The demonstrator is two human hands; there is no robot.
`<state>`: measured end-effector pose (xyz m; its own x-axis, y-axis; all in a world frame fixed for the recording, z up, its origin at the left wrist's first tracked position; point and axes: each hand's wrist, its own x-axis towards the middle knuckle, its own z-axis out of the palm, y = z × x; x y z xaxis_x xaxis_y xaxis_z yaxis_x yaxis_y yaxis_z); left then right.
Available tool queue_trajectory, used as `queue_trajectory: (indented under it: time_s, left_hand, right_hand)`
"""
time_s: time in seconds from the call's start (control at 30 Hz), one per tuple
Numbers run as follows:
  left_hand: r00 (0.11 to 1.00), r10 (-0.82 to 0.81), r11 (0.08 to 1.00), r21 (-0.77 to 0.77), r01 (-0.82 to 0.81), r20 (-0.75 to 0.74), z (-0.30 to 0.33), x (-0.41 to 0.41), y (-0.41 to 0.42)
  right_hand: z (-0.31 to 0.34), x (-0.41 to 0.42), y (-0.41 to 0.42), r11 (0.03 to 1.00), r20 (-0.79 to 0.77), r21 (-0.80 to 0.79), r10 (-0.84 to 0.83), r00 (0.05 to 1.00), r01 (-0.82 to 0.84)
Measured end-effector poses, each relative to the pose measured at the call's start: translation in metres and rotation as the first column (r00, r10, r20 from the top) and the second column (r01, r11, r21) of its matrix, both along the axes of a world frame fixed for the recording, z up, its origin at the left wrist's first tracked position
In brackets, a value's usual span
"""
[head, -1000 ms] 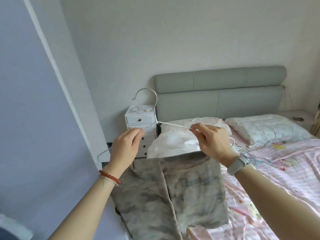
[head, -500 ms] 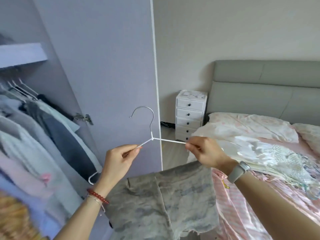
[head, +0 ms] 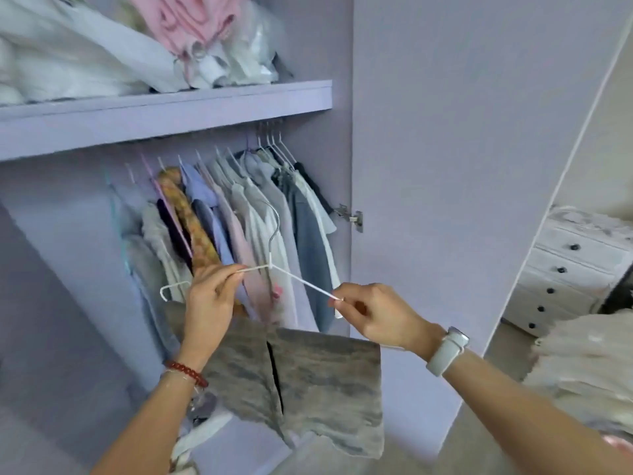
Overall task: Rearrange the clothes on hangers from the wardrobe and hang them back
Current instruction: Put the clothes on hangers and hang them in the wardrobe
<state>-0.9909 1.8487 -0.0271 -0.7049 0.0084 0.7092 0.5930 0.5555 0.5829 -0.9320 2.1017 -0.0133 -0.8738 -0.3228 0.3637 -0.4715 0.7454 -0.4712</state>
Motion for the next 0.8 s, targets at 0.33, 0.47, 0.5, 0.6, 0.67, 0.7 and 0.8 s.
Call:
queue_trajectory:
  time_s: [0.33, 0.47, 0.5, 0.6, 0.67, 0.7, 0.8]
  left_hand:
    - [0.905, 0.337, 0.888, 0.231, -0.398, 0.261, -0.002, 0.004, -0.101]
    - [0.807, 0.473, 0.809, 0.188, -0.557, 0.353, -0.007, 0.013, -0.133]
    - [0.779, 0.511, 0.797, 0.140, -0.588, 0.364, -0.008, 0.014, -0.142]
    - [0.705, 0.612, 0.756, -0.006, -0.654, 0.359, -0.008, 0.017, -0.168]
    - [0.678, 0.662, 0.722, -0.027, -0.692, 0.320, -0.003, 0.020, -0.181]
    - [0.666, 0.688, 0.699, -0.020, -0.715, 0.288, 0.001, 0.021, -0.187]
    - [0.644, 0.745, 0.652, 0.018, -0.758, 0.173, 0.019, 0.020, -0.209]
  right_hand:
    - [0.029, -0.082, -0.121, 0.806, 0.218, -0.259, 0.586, 0.780, -0.533]
    - [0.023, -0.093, -0.170, 0.756, 0.276, -0.362, 0.646, 0.712, -0.546]
    - [0.019, -0.093, -0.184, 0.757, 0.288, -0.382, 0.643, 0.710, -0.530]
    - [0.007, -0.094, -0.221, 0.753, 0.340, -0.466, 0.637, 0.692, -0.464]
    - [0.002, -0.095, -0.244, 0.767, 0.345, -0.481, 0.611, 0.712, -0.425]
    - [0.001, -0.096, -0.257, 0.774, 0.340, -0.486, 0.596, 0.728, -0.406]
    - [0.000, -0.098, -0.298, 0.767, 0.339, -0.563, 0.555, 0.760, -0.309]
